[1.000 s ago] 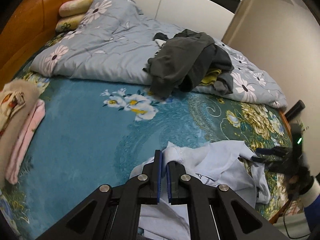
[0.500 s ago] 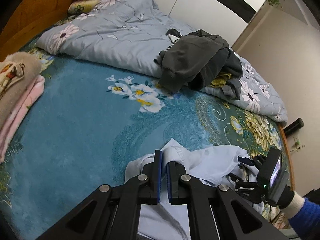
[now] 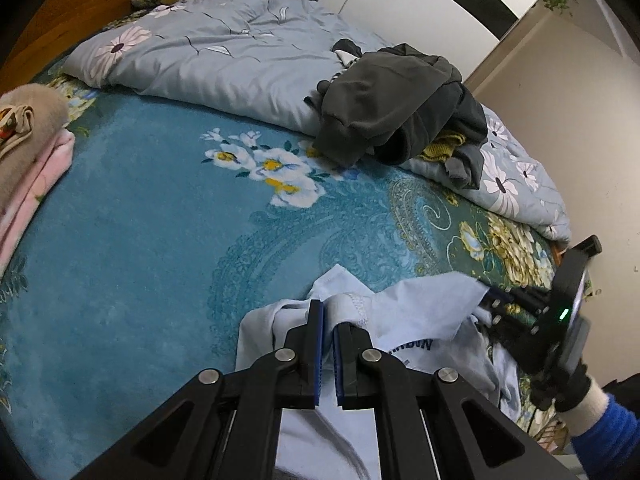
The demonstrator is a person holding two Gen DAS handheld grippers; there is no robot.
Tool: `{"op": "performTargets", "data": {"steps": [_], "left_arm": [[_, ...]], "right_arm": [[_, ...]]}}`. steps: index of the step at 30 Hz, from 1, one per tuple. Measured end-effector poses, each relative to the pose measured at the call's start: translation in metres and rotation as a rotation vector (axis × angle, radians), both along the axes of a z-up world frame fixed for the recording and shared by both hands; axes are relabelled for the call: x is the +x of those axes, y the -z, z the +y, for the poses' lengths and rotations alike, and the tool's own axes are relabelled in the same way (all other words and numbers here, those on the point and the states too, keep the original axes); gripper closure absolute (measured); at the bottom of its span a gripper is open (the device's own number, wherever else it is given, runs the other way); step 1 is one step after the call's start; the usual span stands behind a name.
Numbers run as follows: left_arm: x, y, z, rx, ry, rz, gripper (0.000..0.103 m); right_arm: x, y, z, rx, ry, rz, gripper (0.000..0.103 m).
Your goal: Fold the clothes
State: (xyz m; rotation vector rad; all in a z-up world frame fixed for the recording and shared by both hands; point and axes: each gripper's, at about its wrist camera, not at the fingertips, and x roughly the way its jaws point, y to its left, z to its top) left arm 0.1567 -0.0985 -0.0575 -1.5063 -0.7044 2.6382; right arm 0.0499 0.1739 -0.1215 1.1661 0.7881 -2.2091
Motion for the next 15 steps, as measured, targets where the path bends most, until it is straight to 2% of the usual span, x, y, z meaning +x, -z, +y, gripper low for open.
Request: {"op": "performTargets", "data": {"steps": [5, 7, 10, 15], "left_arm": [[0.006, -0.006, 0.0, -0.024, -0.009, 0.025, 0.097], [0.011, -0.013, 0.001, -0.057, -0.017, 0.04, 0.097], [0.021, -0.03, 0.009, -0.109, -0.006, 0.098, 0.098], [0.041, -0.073, 0.019, -0.145, -0.018, 0.248, 0.1]], "right_arm": [[-0.016, -0.044, 0.016, -0.165, 0.139, 0.015, 0.096], [-0.02, -0.066, 0.023, -0.228, 0.178, 0.039, 0.096], [-0.018, -0.103, 0.031, -0.288, 0.204, 0.111, 0.096], [-0.004, -0.171, 0.043, -0.381, 0.222, 0.231, 0.097]]}}
